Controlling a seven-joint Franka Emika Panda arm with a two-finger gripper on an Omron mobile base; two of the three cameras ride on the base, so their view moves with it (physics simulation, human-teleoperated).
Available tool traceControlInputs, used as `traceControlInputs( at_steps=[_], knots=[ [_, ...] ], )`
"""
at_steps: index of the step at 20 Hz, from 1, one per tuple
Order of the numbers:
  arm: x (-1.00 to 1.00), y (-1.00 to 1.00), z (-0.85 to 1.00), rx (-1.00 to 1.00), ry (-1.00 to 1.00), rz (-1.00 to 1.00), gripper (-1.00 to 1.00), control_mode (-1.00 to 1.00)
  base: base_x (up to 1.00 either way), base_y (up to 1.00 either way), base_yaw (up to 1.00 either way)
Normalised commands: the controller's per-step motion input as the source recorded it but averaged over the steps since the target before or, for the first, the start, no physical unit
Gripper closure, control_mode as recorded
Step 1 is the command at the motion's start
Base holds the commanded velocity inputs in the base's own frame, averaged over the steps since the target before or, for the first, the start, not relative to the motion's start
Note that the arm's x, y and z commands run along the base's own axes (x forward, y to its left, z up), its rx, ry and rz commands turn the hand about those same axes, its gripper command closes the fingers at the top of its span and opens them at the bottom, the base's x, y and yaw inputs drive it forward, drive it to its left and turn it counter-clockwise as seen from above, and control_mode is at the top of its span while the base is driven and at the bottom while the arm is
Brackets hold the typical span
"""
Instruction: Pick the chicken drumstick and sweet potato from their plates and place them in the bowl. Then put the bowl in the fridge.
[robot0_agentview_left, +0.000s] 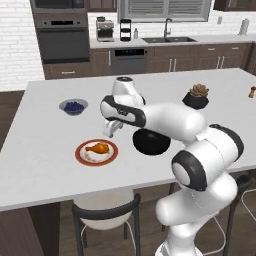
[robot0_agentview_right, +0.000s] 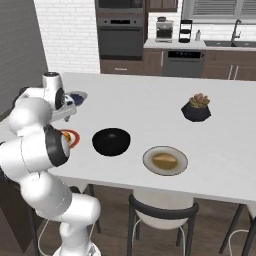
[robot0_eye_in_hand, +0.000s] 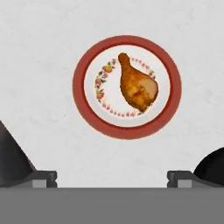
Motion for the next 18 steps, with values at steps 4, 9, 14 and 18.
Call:
traceControlInputs(
  at_steps=[4,9,14,18],
  knots=[
    [0.27,0.02,-0.36,-0.01,0.07,0.28,-1.00,-1.00,0.00,0.00,0.00],
    [0.40,0.16,-0.30,-0.01,0.13,0.18,-1.00,-1.00,0.00,0.00,0.00],
    [0.26,0.55,-0.34,-0.09,0.00,0.04,-1.00,-1.00,0.00,0.00,0.00],
    [0.23,0.43,-0.33,-0.15,0.00,0.00,-1.00,-1.00,0.00,0.00,0.00]
  ],
)
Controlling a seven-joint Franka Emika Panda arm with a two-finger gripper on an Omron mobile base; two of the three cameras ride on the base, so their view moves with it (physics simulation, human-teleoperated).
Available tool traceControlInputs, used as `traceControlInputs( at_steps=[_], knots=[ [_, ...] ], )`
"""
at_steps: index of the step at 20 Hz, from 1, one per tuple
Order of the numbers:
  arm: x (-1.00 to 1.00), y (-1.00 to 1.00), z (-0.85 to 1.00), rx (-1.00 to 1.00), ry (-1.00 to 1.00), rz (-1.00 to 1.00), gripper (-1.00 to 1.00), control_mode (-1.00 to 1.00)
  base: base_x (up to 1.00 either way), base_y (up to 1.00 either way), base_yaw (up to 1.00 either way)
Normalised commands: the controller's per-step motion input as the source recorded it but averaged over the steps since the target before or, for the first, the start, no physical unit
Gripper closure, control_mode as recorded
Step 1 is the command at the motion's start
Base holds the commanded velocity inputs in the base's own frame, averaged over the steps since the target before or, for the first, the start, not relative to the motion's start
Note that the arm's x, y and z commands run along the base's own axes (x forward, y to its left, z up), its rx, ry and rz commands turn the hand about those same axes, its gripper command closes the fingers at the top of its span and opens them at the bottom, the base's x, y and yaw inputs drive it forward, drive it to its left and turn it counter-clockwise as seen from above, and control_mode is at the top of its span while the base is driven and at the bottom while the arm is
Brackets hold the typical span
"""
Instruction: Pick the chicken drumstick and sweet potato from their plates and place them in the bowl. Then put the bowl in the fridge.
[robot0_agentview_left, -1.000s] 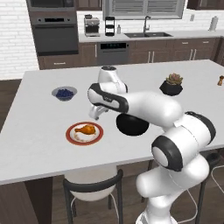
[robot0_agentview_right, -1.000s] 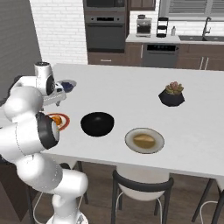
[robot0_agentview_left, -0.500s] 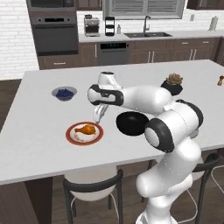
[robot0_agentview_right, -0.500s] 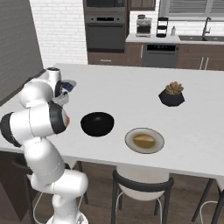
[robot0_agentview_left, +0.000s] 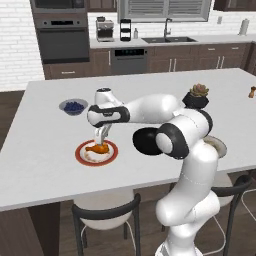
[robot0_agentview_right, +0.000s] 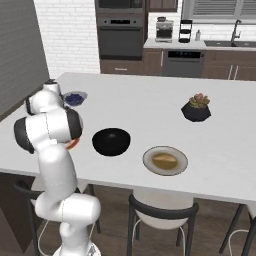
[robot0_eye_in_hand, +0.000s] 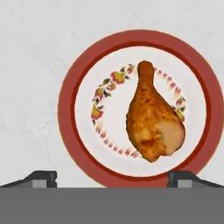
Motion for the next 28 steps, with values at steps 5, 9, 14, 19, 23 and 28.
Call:
traceControlInputs(
  at_steps=[5,9,14,19,23,28],
  knots=[
    [0.14,0.07,-0.27,-0.11,0.01,0.00,-1.00,-1.00,0.00,0.00,0.00],
    [0.21,0.00,-0.19,-0.07,0.00,0.00,-1.00,-1.00,0.00,0.00,0.00],
    [0.24,0.00,-0.18,-0.06,0.00,0.00,-1.00,-1.00,0.00,0.00,0.00],
    [0.22,0.00,-0.26,-0.03,0.00,0.00,-1.00,-1.00,0.00,0.00,0.00],
    [0.07,0.00,-0.28,0.00,0.00,0.00,-1.00,-1.00,0.00,0.00,0.00],
    [-0.01,0.00,-0.26,0.00,-0.02,0.00,-1.00,-1.00,0.00,0.00,0.00]
  ],
)
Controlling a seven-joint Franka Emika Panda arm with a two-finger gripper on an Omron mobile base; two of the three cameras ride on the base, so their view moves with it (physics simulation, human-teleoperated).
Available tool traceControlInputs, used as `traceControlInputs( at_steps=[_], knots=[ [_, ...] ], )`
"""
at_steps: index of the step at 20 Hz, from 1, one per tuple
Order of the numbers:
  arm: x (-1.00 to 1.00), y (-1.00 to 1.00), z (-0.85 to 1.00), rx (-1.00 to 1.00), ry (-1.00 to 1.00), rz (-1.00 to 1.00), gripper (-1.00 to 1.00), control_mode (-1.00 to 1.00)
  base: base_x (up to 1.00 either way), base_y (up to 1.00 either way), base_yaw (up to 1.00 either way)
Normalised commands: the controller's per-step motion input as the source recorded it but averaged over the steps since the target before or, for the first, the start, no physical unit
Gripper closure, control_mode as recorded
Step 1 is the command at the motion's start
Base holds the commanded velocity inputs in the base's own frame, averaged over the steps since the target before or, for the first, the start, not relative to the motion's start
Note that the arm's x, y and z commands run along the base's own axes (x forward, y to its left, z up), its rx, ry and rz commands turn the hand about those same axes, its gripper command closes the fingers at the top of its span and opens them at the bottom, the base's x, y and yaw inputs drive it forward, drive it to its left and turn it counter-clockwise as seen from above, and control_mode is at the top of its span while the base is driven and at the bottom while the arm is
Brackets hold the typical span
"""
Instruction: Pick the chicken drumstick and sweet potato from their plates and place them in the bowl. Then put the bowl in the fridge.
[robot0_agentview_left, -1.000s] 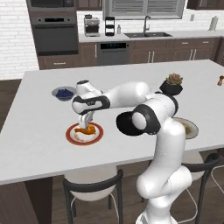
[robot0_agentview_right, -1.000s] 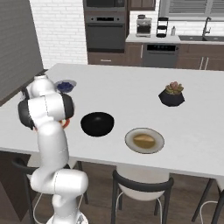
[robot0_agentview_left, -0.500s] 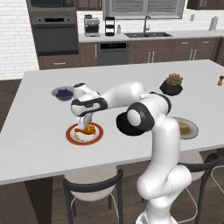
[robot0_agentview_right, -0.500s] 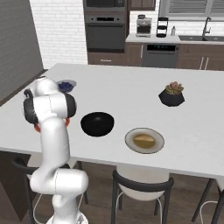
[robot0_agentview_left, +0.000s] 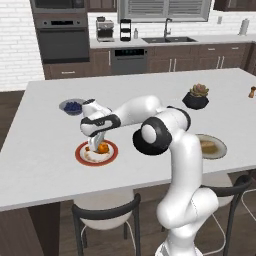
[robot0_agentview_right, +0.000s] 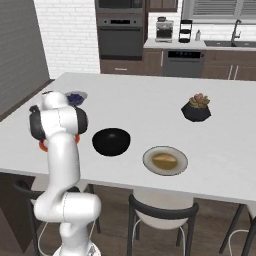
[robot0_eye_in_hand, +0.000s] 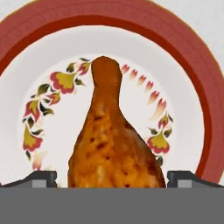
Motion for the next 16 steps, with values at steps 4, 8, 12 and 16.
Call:
traceControlInputs(
  at_steps=[4,8,12,16],
  knots=[
    [0.09,0.00,-0.44,0.00,0.00,0.00,-1.00,-1.00,0.00,0.00,0.00],
    [0.07,-0.01,-0.34,0.00,-0.01,0.00,-1.00,-1.00,0.00,0.00,0.00],
    [-0.02,-0.06,-0.24,0.01,-0.04,0.01,1.00,-1.00,0.00,0.00,0.00],
    [-0.36,-0.17,-0.09,0.00,-0.08,0.02,1.00,-1.00,0.00,0.00,0.00]
  ],
)
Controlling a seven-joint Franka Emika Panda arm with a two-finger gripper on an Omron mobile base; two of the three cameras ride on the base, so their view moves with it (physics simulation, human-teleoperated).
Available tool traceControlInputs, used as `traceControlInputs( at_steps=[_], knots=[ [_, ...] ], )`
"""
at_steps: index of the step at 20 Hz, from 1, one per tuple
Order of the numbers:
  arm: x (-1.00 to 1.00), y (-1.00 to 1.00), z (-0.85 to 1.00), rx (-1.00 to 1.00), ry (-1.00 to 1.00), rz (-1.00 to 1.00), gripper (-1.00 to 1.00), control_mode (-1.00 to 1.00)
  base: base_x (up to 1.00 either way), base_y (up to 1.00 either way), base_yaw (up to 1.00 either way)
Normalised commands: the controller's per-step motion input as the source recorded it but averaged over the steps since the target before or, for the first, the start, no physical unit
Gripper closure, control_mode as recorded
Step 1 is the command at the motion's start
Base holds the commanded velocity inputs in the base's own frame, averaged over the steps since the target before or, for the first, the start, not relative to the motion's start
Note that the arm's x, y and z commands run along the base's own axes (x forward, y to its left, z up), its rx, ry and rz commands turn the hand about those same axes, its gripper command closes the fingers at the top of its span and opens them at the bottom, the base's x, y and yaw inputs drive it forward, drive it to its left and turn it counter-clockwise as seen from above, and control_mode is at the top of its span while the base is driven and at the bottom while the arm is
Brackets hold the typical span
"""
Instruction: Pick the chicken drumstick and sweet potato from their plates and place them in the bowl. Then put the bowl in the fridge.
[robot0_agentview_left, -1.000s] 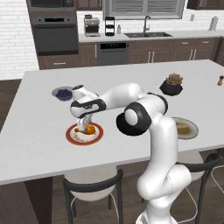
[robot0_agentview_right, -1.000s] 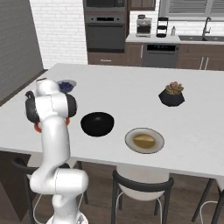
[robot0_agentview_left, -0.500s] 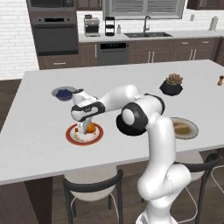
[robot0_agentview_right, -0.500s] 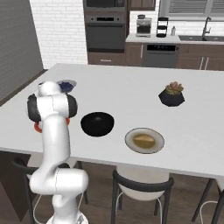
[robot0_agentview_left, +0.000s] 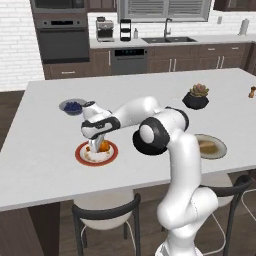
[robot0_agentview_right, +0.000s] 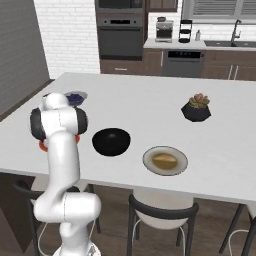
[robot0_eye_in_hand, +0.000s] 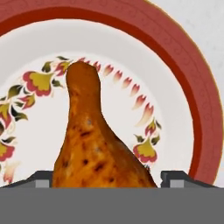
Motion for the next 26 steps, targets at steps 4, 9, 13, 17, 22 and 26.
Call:
traceControlInputs(
  at_steps=[4,9,13,17,22,26],
  knots=[
    [-0.42,-0.53,-0.15,0.00,-0.09,0.03,1.00,-1.00,0.00,0.00,0.00],
    [-0.70,-0.57,0.75,0.15,-0.32,0.04,1.00,-1.00,0.00,0.00,0.00],
    [-0.53,-0.50,1.00,0.17,-0.32,0.01,1.00,-1.00,0.00,0.00,0.00],
    [-0.03,-0.72,0.88,0.09,-0.06,0.00,1.00,-1.00,0.00,0.00,0.00],
    [0.18,-0.88,0.57,0.01,0.04,-0.02,1.00,-1.00,0.00,0.00,0.00],
    [0.15,-0.83,0.16,0.00,0.11,-0.01,1.00,-1.00,0.00,0.00,0.00]
  ],
)
